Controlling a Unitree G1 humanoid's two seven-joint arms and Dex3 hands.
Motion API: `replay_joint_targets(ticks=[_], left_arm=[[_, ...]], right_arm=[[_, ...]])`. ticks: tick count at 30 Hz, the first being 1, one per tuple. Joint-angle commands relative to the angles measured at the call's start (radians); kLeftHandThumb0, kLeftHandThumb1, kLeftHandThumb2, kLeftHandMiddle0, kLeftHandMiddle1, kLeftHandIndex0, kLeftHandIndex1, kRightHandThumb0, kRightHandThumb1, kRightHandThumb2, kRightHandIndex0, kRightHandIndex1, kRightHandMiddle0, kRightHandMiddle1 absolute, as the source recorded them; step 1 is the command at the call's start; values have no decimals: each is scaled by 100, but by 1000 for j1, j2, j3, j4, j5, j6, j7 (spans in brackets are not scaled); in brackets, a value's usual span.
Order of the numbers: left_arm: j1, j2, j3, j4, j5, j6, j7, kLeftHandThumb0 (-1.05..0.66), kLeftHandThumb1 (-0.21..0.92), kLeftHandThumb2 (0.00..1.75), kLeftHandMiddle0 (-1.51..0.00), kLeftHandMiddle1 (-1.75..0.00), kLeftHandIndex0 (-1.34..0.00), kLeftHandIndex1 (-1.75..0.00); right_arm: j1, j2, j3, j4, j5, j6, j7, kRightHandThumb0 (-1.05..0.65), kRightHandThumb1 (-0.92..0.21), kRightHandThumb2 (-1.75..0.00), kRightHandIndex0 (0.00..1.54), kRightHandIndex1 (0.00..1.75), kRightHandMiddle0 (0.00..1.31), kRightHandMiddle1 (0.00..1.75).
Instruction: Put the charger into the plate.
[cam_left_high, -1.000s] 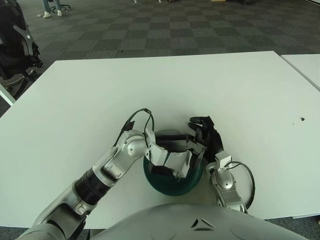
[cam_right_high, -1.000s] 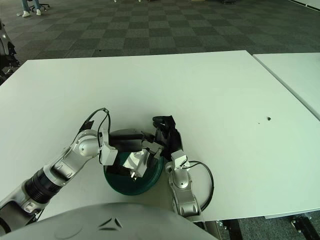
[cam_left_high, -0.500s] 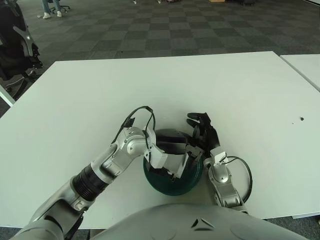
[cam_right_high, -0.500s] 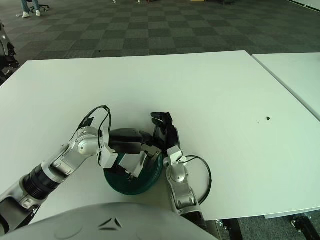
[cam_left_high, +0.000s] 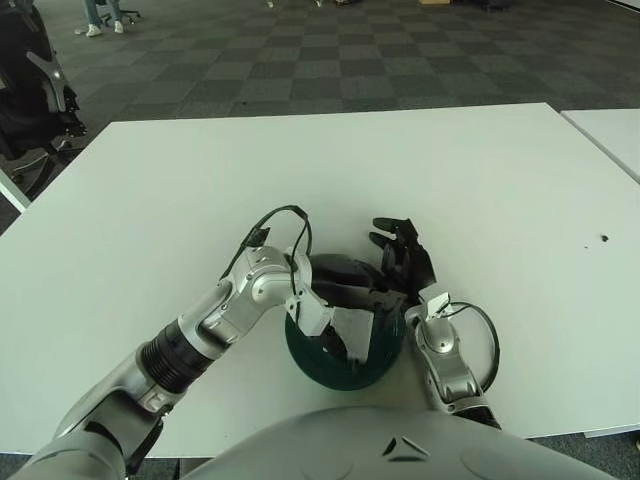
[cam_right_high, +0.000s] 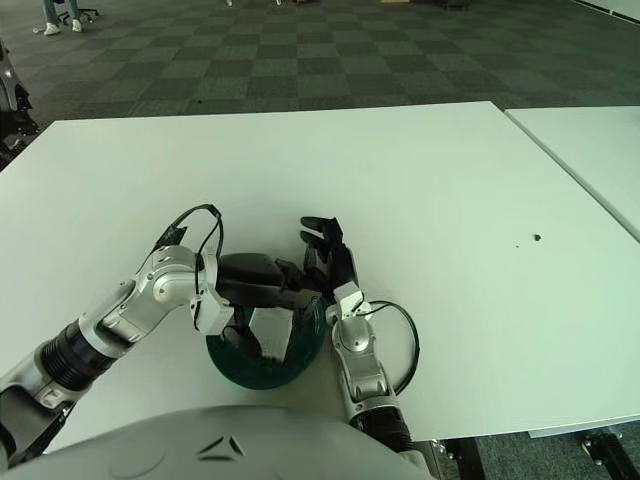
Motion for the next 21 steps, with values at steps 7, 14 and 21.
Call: replay_joint_targets(ticks=[7, 14, 21], left_arm=[[-33, 15, 1, 3, 23, -26, -19, -89, 92, 57, -31, -67, 0, -118], [-41, 24, 4, 7, 31, -45, -25, -89, 92, 62, -31, -56, 0, -106], [-38, 31, 12, 2, 33, -35, -33, -90, 92, 64, -33, -37, 0, -95]], right_arm=[[18, -16, -38, 114, 51, 66, 56, -74, -92, -87, 41, 41, 5, 100], [15, -20, -44, 130, 60, 45, 83, -77, -92, -91, 37, 38, 1, 99], [13, -23, -39, 134, 49, 39, 90, -80, -92, -94, 35, 36, 0, 92]])
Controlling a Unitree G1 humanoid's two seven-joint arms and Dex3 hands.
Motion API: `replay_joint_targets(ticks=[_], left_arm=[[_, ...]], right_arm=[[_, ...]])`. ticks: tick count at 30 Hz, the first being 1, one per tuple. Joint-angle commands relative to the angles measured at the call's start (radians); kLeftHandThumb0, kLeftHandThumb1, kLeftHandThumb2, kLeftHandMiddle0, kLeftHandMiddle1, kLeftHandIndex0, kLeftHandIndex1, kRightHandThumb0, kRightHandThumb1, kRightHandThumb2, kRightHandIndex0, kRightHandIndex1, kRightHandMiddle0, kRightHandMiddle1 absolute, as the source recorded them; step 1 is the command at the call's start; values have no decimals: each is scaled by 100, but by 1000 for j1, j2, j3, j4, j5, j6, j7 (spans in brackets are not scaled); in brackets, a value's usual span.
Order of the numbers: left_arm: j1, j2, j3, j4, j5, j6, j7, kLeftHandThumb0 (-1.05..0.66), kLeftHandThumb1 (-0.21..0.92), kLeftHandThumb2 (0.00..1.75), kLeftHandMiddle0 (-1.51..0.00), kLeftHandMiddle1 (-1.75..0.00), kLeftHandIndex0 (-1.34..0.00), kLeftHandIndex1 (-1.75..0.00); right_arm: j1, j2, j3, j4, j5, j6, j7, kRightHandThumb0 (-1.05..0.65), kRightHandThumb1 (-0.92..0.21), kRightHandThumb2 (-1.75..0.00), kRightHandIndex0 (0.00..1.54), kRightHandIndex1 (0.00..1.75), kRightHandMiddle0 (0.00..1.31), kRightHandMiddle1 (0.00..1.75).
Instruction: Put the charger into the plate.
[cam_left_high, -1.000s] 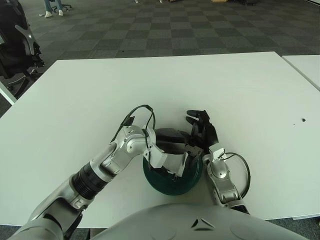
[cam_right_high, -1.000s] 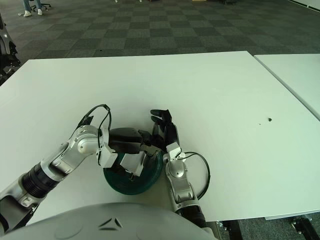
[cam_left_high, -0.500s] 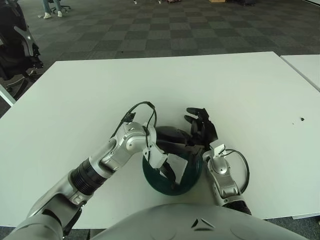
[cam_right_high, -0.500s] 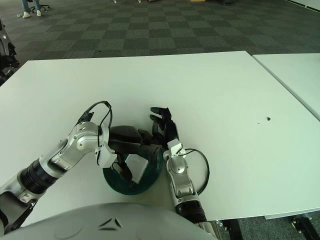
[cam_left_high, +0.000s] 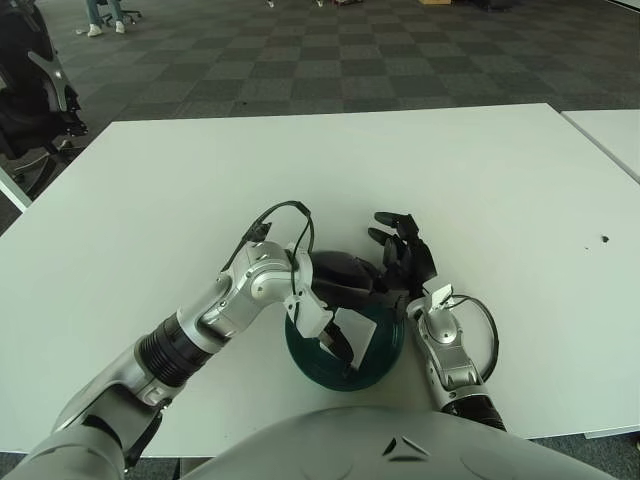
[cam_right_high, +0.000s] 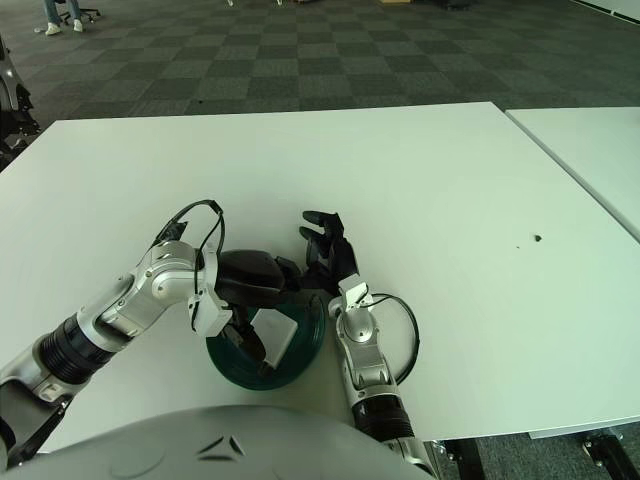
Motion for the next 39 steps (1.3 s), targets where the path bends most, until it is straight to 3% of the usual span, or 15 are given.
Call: replay_joint_targets(ticks=[1, 6, 11, 14, 16, 18, 20, 22, 24, 28, 33, 39], left_arm=[[-15, 17, 16, 2, 13, 5, -7, -90, 92, 63, -33, -36, 0, -94], [-18, 32, 80, 2, -29, 10, 10, -89, 92, 58, -35, -32, 0, -94], [70, 18, 248, 2, -198, 18, 97, -89, 92, 52, -36, -37, 0, -100], [197, -39, 368, 8, -322, 76, 197, -91, 92, 49, -32, -40, 0, -90], [243, -64, 403, -8, -357, 121, 241, -93, 92, 49, -27, -39, 0, -79], [292, -110, 435, -24, -374, 170, 316, -95, 92, 51, -22, -37, 0, -70], [351, -206, 477, -4, -409, 186, 434, -96, 92, 53, -19, -32, 0, -64], [386, -273, 509, 4, -457, 201, 503, -96, 92, 56, -17, -25, 0, -59], [397, -295, 525, -13, -488, 227, 528, -97, 92, 60, -15, -16, 0, -52], [443, -335, 545, -65, -511, 283, 585, -96, 92, 67, -11, -8, 0, -42], [502, -337, 594, -100, -516, 316, 625, -95, 92, 78, -4, -2, 0, -25], [527, -339, 624, -71, -510, 297, 649, -93, 92, 84, 0, 0, 0, -19]], right_arm=[[55, -20, -4, 82, -3, 61, 8, -80, -92, -94, 35, 35, 0, 92], [55, -5, 3, 87, -10, 51, -8, -80, -92, -96, 33, 33, 0, 87], [68, 19, 18, 105, -47, -57, -69, -77, -92, -94, 32, 32, 0, 85], [116, -14, 11, 52, -104, -123, -122, -74, -92, -91, 32, 41, 0, 93], [123, -26, 7, 52, -112, -137, -134, -74, -92, -87, 30, 53, 0, 101], [127, -31, 6, 52, -107, -129, -131, -73, -92, -84, 28, 64, 0, 107], [124, -38, -4, 73, -82, -80, -107, -74, -92, -83, 26, 68, 0, 107], [115, -42, -10, 91, -68, -25, -89, -74, -92, -84, 25, 61, 0, 101], [106, -43, -14, 103, -67, 2, -81, -75, -92, -86, 26, 47, 0, 93], [90, -38, -17, 126, -69, 42, -80, -76, -92, -89, 25, 37, 0, 83], [82, -37, -24, 138, -56, 36, -67, -77, -92, -92, 27, 22, 0, 77], [69, -39, -35, 157, -45, 45, -65, -77, -92, -94, 28, 19, 0, 76]])
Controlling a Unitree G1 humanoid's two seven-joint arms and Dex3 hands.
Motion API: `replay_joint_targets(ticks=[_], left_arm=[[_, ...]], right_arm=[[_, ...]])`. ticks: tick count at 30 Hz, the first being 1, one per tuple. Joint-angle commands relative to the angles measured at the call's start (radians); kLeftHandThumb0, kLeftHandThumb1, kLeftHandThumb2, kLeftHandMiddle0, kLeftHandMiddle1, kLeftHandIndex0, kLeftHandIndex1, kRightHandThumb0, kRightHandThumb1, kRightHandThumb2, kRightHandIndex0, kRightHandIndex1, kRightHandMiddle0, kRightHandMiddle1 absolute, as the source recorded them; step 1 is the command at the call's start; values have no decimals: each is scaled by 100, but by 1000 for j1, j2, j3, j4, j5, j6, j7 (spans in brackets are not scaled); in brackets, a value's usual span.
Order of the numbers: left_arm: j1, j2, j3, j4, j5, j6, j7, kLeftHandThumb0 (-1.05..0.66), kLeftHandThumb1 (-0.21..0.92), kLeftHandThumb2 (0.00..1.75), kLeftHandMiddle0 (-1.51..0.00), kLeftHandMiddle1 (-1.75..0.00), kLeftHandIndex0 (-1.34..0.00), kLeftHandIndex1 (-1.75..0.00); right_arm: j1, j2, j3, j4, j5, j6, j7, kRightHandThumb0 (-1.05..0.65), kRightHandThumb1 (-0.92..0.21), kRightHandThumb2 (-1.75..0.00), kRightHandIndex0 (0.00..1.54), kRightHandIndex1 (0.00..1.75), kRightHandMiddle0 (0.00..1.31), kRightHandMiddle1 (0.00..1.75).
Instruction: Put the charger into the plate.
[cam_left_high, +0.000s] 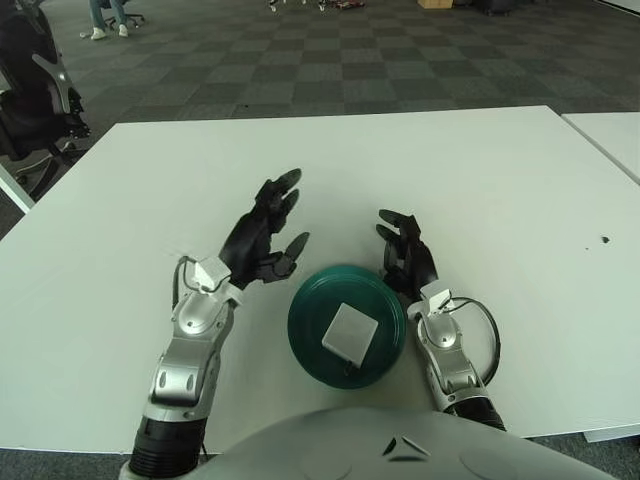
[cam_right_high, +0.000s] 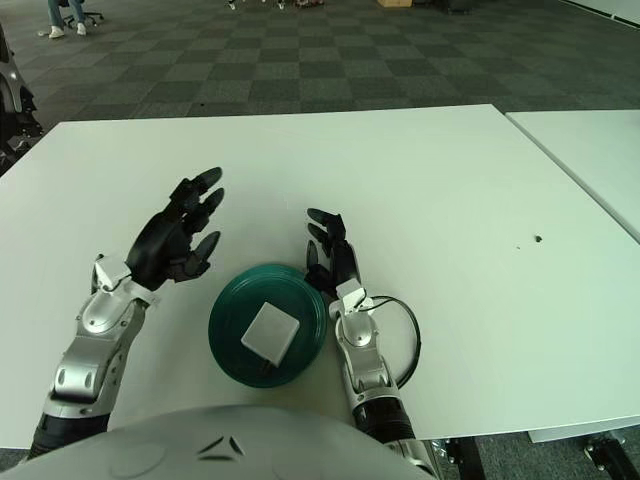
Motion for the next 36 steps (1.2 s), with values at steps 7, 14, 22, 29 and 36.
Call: replay_joint_targets(ticks=[7, 14, 22, 29, 36], left_arm=[[27, -5, 34, 157, 24, -109, 41, -96, 92, 87, 0, 0, 0, -14], [91, -7, 23, 217, 72, -212, 64, -100, 92, 87, 0, 0, 0, -5], [121, -29, 15, 318, 99, -316, 87, -102, 92, 90, 0, 0, 0, 0], [115, -56, 6, 395, 129, -388, 124, -103, 92, 93, 0, 0, 0, 0], [121, -91, 30, 557, 106, -449, 158, -103, 92, 97, 0, 0, 0, 0]], right_arm=[[59, -47, -40, 146, 5, 100, 6, -77, -92, -95, 27, 16, 0, 71], [54, -57, -54, 164, 13, 79, 6, -78, -92, -94, 28, 15, 0, 73], [43, -55, -87, 163, 34, 153, 1, -81, -92, -90, 26, 12, 0, 73], [40, -63, -113, 162, 48, 188, 5, -81, -92, -88, 26, 8, 0, 67], [42, -72, -128, 163, 47, 199, -4, -79, -92, -87, 27, 7, 0, 67]])
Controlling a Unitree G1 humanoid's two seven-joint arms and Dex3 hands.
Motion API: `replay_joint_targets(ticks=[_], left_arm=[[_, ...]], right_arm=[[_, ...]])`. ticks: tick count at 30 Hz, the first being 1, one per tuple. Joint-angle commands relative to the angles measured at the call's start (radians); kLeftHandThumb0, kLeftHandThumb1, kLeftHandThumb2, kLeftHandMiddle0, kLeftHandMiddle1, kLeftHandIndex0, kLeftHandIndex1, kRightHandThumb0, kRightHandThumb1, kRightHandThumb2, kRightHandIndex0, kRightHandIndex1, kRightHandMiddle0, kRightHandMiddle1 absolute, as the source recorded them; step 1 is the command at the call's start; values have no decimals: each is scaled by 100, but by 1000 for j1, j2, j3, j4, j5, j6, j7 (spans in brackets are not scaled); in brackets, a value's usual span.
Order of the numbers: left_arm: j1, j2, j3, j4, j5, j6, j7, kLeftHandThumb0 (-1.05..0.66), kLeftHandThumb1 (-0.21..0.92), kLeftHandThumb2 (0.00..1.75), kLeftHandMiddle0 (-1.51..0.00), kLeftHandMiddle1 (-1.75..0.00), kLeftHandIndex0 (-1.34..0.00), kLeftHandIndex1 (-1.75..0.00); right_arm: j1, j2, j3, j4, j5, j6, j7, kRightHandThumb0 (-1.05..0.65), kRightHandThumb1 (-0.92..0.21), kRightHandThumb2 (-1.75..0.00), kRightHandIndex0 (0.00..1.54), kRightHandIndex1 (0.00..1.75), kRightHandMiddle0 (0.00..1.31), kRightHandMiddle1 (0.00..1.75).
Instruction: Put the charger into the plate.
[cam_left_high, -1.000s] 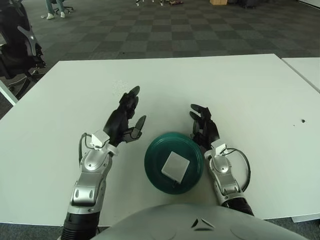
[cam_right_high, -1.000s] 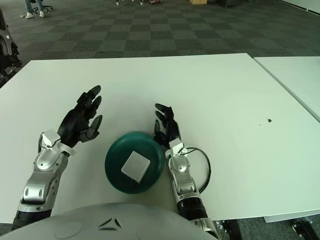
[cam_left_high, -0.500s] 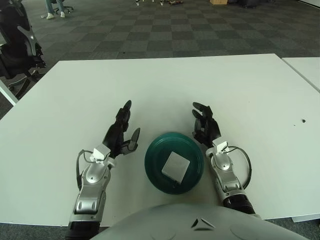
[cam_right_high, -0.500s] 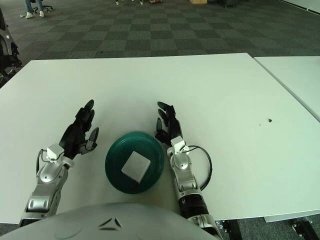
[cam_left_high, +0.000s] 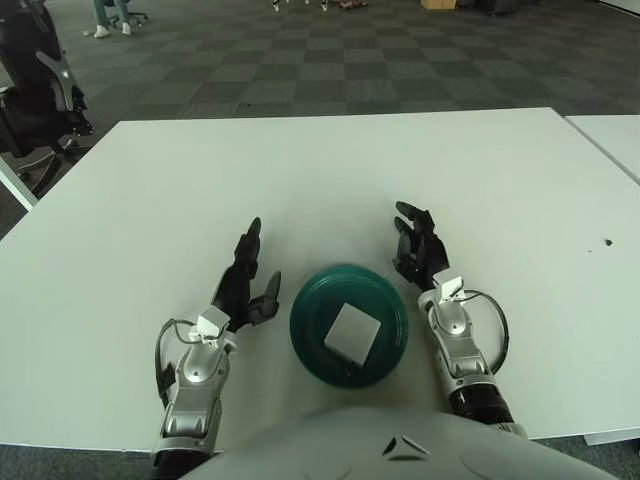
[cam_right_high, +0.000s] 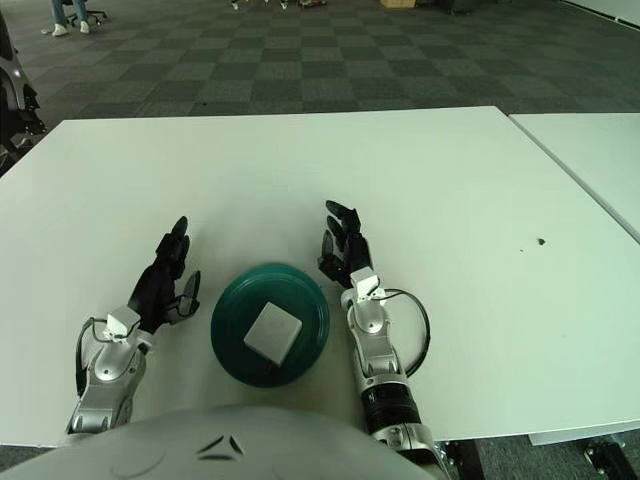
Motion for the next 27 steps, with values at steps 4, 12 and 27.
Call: replay_joint_targets(ticks=[4, 12, 27], left_arm=[[4, -42, 12, 79, -4, 0, 58, -102, 92, 99, 0, 0, 0, 0], [20, -102, 5, 88, -6, 8, 117, -101, 92, 101, 0, 0, -1, -1], [47, -173, 1, 32, -6, 124, 206, -95, 92, 108, 0, 0, -1, -2]], right_arm=[[99, -46, -51, 124, 8, 158, -12, -78, -92, -86, 27, 7, 0, 68], [94, -58, -62, 119, 6, 170, -9, -78, -92, -87, 26, 5, 0, 68], [101, -77, -66, 109, 11, 155, 3, -84, -92, -88, 24, 2, 0, 73]])
